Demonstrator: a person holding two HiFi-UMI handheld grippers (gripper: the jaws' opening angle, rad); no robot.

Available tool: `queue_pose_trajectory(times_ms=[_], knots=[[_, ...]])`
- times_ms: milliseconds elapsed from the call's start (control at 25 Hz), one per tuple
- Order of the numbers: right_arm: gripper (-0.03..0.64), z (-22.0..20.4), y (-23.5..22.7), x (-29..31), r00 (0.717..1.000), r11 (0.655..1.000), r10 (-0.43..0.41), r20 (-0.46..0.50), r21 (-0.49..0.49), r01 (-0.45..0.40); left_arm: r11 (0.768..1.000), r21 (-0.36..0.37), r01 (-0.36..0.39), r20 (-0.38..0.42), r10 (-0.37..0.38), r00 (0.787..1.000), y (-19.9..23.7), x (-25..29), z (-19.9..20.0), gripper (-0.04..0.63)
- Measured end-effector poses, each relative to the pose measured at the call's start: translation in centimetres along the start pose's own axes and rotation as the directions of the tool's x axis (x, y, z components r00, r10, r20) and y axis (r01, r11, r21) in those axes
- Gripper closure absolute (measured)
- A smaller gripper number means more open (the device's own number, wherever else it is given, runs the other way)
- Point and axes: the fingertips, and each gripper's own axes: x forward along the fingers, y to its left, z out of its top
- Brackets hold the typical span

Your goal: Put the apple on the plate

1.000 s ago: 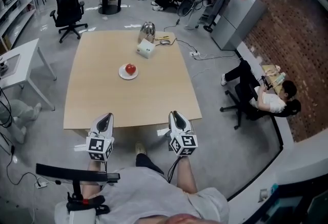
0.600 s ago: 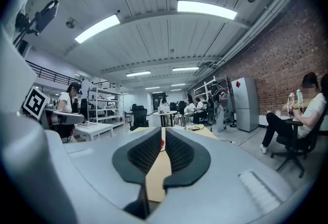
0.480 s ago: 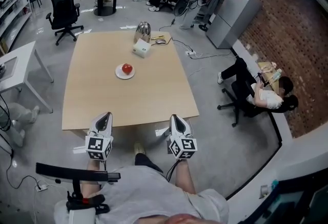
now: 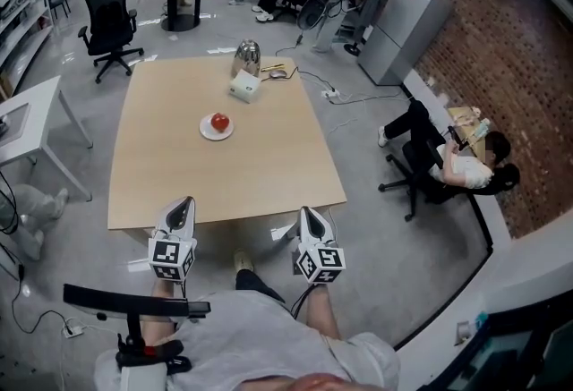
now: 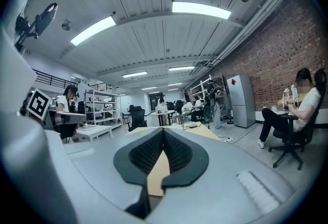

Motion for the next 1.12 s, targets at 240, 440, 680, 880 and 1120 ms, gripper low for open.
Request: queue_pose_trajectory(times_ms=[240, 440, 680, 880, 1120], knots=[[0.611, -0.28, -0.13, -0.30, 1.000, 1.000, 0.007, -0.019, 0.002, -0.007, 1.000, 0.002, 0.002, 0.000, -0.002, 1.000, -0.14, 0.11, 0.33, 0.575], [0.611, 0.00, -0.09, -0.31, 1.000, 1.000, 0.010, -0.008, 0.002, -0.010, 1.000, 0.002, 0.002, 0.002, -0.002, 1.000, -0.20, 0.07, 0.31, 0.575], [0.611, 0.07, -0.16, -0.27, 1.000, 1.000, 0.009, -0.009, 0.004, -0.009, 1.000, 0.001, 0.003, -0.005, -0.003, 1.000, -0.31, 0.12, 0.22, 0.575], [0.611, 0.05, -0.15, -0.28, 1.000, 1.000, 0.008, -0.009, 0.006, -0.008, 1.000, 0.002, 0.007, -0.003, -0.007, 1.000, -0.34, 0.15, 0.18, 0.575], [0.611, 0.07, -0.27, -0.02, 1.000, 1.000, 0.007, -0.010, 0.009, -0.007, 1.000, 0.001, 0.010, -0.007, -0.010, 1.000, -0.28, 0.40, 0.16, 0.575]])
